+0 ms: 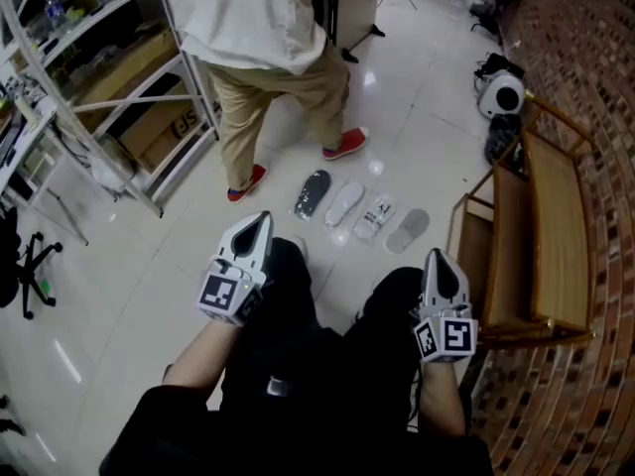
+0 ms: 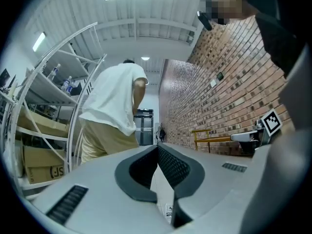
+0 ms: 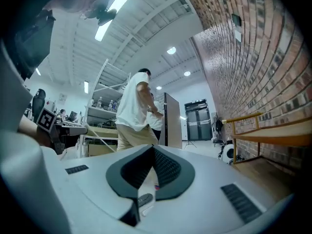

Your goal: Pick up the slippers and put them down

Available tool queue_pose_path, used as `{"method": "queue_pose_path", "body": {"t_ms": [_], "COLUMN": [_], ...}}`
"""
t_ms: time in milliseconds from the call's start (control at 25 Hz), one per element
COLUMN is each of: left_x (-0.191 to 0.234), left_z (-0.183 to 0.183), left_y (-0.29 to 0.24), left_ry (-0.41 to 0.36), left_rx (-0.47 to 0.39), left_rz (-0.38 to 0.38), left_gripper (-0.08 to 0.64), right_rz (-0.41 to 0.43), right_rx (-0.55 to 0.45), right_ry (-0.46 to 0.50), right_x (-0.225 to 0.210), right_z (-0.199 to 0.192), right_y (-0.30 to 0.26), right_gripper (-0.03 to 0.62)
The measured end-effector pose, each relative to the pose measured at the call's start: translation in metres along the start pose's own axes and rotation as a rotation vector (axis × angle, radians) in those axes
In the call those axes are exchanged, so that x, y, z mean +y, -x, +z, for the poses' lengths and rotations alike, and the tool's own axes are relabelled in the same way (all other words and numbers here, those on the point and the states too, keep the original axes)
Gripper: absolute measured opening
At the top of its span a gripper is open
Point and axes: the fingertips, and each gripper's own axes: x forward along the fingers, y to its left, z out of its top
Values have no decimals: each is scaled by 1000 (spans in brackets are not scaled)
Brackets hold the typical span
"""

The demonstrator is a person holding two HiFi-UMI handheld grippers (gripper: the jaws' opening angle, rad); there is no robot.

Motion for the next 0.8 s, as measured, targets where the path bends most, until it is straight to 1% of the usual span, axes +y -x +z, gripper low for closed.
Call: {"method": "queue_pose_path", "body": {"t_ms": [280,800], "left_x": [-4,-4], "left_z": [-6,-15], "left_y": [4,5], "left_ry": [-7,-17], "left_rx": [20,35], "left_rz": [-8,-6], "left_gripper": [0,0], "right_rz": [9,-12], "right_rx": [-4,-7], "right_ry": [-5,5], "right_x": [3,-2], "right_z": [1,0], "right_y": [-1,1], "right_gripper": [6,6]}}
